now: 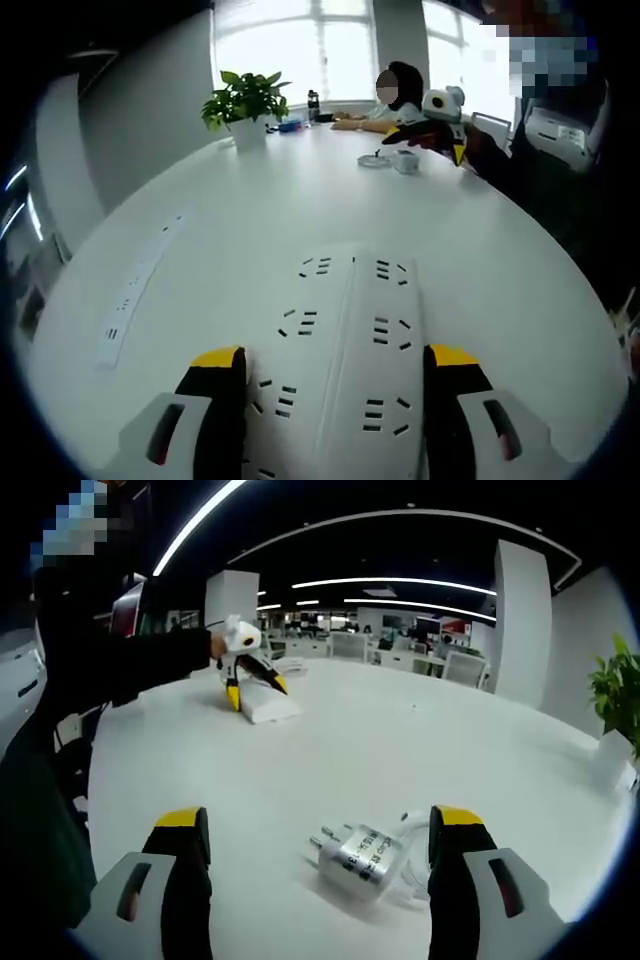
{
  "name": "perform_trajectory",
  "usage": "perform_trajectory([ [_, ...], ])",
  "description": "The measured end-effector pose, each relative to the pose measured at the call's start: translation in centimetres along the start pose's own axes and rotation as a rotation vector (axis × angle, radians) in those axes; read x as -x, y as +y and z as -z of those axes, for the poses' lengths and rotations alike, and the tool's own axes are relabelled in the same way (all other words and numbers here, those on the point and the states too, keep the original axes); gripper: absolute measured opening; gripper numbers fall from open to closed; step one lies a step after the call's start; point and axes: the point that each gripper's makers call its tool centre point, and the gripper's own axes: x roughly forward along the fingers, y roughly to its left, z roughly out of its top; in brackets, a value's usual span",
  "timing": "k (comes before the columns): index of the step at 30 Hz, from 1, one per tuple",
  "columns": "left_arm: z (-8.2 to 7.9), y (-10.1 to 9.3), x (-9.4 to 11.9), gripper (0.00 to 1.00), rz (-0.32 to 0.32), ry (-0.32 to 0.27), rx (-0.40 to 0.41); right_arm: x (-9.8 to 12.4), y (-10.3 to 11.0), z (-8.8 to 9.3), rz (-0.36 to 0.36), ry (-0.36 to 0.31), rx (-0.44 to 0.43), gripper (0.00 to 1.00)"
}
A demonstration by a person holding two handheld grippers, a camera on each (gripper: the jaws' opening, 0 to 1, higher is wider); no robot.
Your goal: Straighten the power strip on the desk, plug the charger into it
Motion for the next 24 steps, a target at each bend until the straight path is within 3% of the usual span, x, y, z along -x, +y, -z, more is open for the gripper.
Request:
perform_trajectory([
  [9, 0.00, -0.18, -0.23, 0.72, 0.052, 0.022, -0.010, 0.34, -0.14, -0.06, 0.008, -0.005, -0.002, 0.90],
  [24, -0.20, -0.43, -0.45, 0.72, 0.070, 0.037, -0.007, 0.29, -0.29, 0.01, 0.010, -0.007, -0.005, 0.89],
])
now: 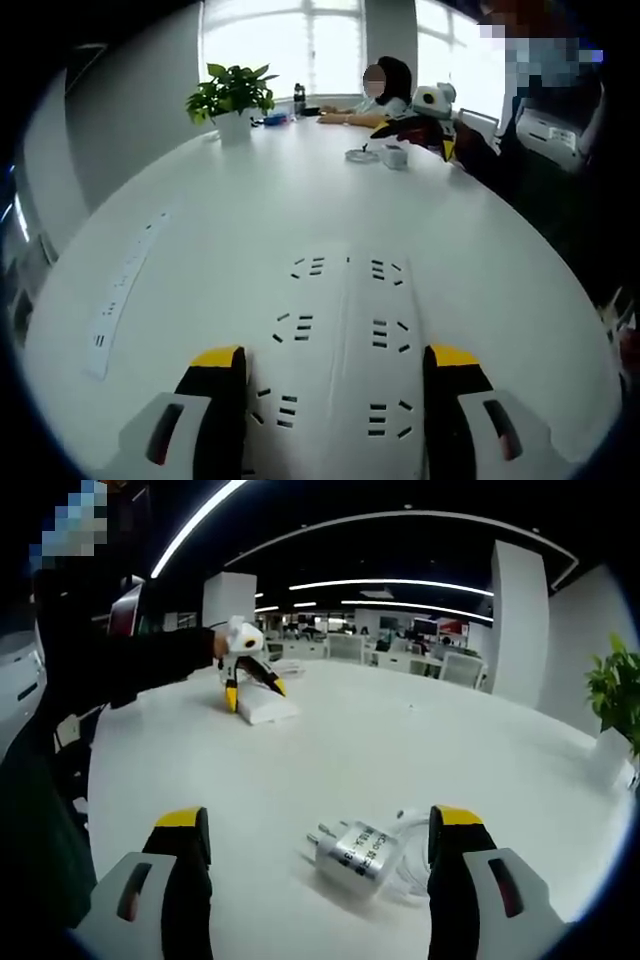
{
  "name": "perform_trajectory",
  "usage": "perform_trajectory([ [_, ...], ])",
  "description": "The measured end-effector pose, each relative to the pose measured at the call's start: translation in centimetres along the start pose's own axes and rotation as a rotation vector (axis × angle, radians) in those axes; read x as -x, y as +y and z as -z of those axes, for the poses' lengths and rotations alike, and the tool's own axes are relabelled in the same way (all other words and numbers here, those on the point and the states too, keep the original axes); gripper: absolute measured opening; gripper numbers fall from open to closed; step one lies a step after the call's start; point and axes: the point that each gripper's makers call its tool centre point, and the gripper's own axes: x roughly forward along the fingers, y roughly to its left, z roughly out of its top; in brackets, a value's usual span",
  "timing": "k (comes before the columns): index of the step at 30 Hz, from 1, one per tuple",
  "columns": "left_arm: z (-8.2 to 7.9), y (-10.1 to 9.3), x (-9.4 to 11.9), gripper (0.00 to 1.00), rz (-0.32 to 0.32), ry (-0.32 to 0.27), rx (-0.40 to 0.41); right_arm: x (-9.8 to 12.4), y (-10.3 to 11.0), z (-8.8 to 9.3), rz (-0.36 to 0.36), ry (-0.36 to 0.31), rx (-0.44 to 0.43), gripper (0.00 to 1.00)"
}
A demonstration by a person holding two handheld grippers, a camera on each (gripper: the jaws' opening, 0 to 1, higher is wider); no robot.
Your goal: Straighten the power strip on the desk, plug the charger into it
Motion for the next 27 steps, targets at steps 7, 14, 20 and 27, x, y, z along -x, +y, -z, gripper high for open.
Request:
perform_trajectory([
  [7, -0.3, 0.1, -0.1, 0.72, -0.004, -0.010, 0.026, 0.1, -0.2, 0.0, 0.006, -0.004, -0.003, 0.89],
  [14, -0.6, 0.1, -0.4, 0.71, 0.000, -0.028, 0.040, 0.2, -0.2, 0.1, 0.007, -0.004, -0.004, 0.89],
  [20, -0.7, 0.1, -0.5, 0.72, 0.020, -0.031, 0.045, 0.3, -0.5, 0.2, 0.015, -0.009, -0.013, 0.89],
  [27, -1.2, -0.1, -1.0, 0.72, 0.019, -0.044, 0.048, 0.6, -1.0, 0.3, 0.030, -0.013, -0.021, 0.89],
])
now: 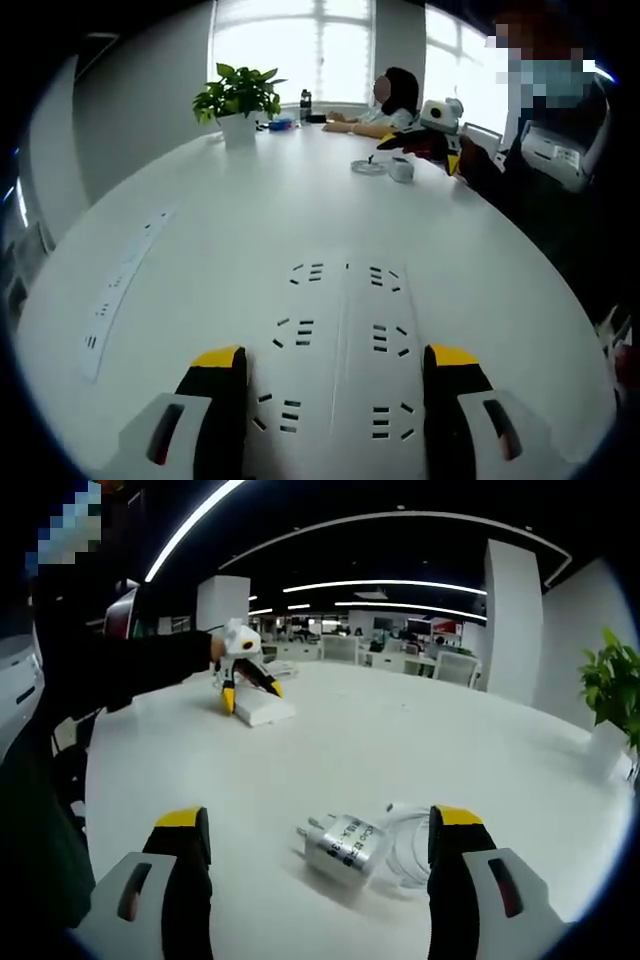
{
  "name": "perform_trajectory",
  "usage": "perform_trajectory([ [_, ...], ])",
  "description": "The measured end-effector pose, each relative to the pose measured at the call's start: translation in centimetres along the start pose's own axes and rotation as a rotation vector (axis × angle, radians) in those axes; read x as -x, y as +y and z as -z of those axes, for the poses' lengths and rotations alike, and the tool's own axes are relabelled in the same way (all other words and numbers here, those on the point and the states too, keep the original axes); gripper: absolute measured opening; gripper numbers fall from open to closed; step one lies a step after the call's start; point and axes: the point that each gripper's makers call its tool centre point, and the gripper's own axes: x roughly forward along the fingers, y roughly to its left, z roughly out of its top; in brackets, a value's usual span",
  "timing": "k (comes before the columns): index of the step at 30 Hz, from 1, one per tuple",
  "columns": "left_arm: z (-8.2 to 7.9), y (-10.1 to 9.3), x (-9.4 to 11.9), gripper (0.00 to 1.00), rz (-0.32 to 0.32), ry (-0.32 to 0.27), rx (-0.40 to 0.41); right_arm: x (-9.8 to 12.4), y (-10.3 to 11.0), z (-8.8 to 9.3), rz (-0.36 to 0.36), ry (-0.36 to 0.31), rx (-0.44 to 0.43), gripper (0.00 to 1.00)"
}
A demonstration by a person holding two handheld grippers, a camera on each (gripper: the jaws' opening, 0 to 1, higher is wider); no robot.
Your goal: Straighten the power strip on the desk, plug the charger into it
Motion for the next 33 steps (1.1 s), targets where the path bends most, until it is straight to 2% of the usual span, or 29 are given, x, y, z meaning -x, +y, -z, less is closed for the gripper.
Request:
perform_trajectory([
  [33, -1.2, 1.0, -0.9, 0.71, -0.016, -0.046, -0.007, 0.2, -0.1, 0.0, -0.001, -0.009, -0.008, 0.88],
])
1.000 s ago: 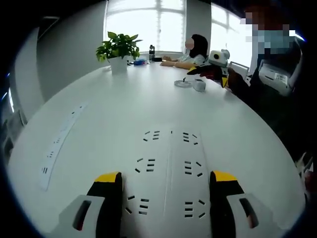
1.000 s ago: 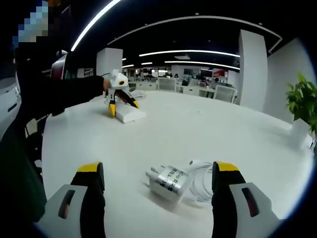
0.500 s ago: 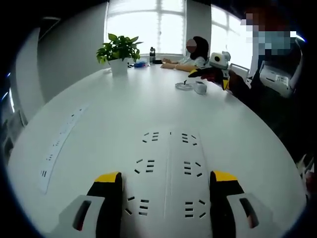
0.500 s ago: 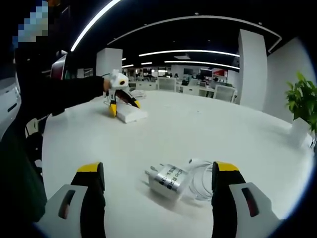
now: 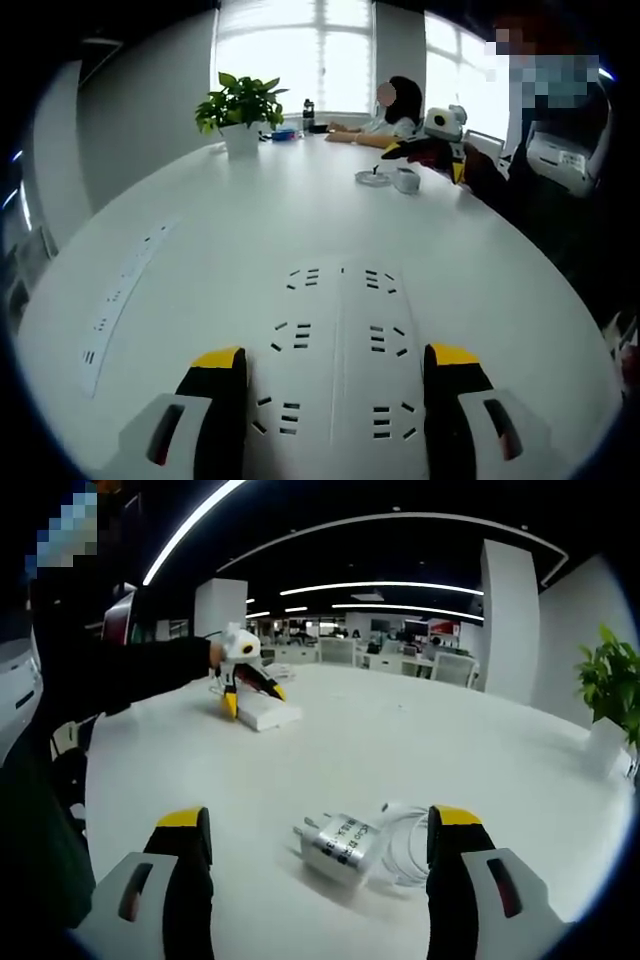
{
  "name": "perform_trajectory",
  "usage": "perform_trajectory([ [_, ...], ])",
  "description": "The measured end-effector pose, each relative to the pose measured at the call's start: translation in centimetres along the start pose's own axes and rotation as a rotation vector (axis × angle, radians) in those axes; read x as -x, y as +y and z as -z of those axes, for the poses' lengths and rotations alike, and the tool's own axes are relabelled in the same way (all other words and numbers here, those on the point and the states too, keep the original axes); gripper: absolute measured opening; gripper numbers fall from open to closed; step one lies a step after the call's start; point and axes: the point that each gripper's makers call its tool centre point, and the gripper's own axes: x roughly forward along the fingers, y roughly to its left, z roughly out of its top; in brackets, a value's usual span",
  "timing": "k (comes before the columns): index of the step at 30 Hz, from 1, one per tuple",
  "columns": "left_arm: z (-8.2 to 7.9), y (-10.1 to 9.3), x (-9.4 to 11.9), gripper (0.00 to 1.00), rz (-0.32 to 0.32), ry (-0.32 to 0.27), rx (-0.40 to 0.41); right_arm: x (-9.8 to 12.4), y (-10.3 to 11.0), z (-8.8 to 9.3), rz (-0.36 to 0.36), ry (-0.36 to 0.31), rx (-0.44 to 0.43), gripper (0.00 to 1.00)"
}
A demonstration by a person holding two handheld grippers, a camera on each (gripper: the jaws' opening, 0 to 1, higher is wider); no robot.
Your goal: Straighten the power strip on the desk, plug the charger into it
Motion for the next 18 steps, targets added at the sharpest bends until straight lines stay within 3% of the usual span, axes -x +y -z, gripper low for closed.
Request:
perform_trajectory([
  [5, -0.7, -0.2, -0.7, 0.71, -0.010, -0.031, 0.004, 0.0, 0.0, 0.0, -0.001, -0.001, 0.000, 0.88],
  [18, -1.2, -0.2, -1.3, 0.71, -0.018, -0.045, 0.004, 0.0, 0.0, 0.0, -0.003, -0.004, 0.000, 0.88],
])
